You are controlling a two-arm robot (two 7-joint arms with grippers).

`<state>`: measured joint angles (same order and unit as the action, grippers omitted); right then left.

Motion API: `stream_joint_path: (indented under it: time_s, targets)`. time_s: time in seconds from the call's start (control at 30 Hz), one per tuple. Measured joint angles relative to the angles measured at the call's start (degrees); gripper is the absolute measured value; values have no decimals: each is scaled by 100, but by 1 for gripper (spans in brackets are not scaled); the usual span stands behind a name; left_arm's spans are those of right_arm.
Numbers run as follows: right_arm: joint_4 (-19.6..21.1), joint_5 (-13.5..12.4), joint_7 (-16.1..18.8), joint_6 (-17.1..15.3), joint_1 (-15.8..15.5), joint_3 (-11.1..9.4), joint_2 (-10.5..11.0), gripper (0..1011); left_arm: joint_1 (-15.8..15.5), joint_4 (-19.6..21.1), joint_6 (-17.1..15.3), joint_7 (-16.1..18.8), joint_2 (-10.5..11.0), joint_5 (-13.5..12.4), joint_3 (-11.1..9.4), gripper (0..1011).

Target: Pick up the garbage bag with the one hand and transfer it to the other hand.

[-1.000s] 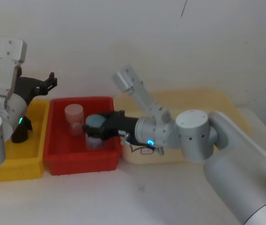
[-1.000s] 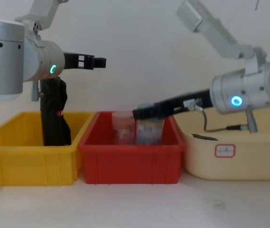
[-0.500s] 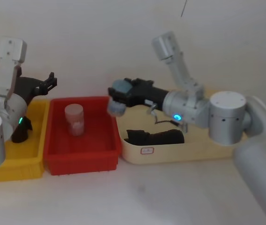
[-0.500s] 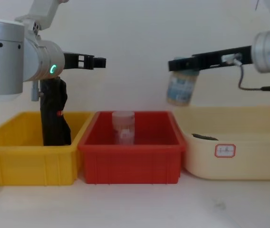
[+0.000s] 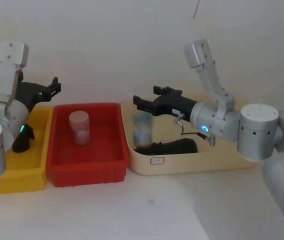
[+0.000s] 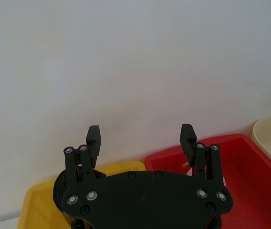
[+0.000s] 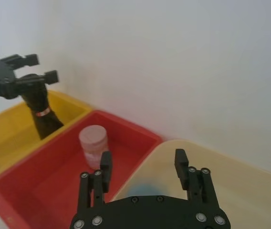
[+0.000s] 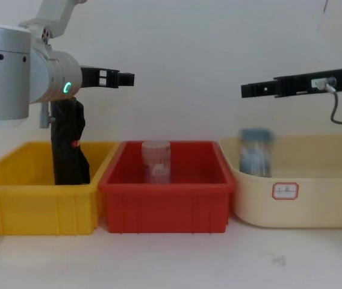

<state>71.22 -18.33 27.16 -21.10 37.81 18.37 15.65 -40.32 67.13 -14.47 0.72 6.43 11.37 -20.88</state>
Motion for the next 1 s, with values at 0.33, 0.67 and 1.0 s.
stream_joint_path:
  time_s: [0.33, 0.67, 1.0]
  targets:
    - [-303, 13, -220, 278, -27, -42, -14, 1004, 0, 0, 0, 0, -1, 0, 0, 1001]
    - [-57, 13, -280, 540, -281, -44, 39, 1004, -10, -69, 62, -211, -17, 45, -6, 1001]
    - [791, -9, -352, 912, -1014, 15, 174, 1004, -21, -227, 199, -799, -54, 243, -58, 1001]
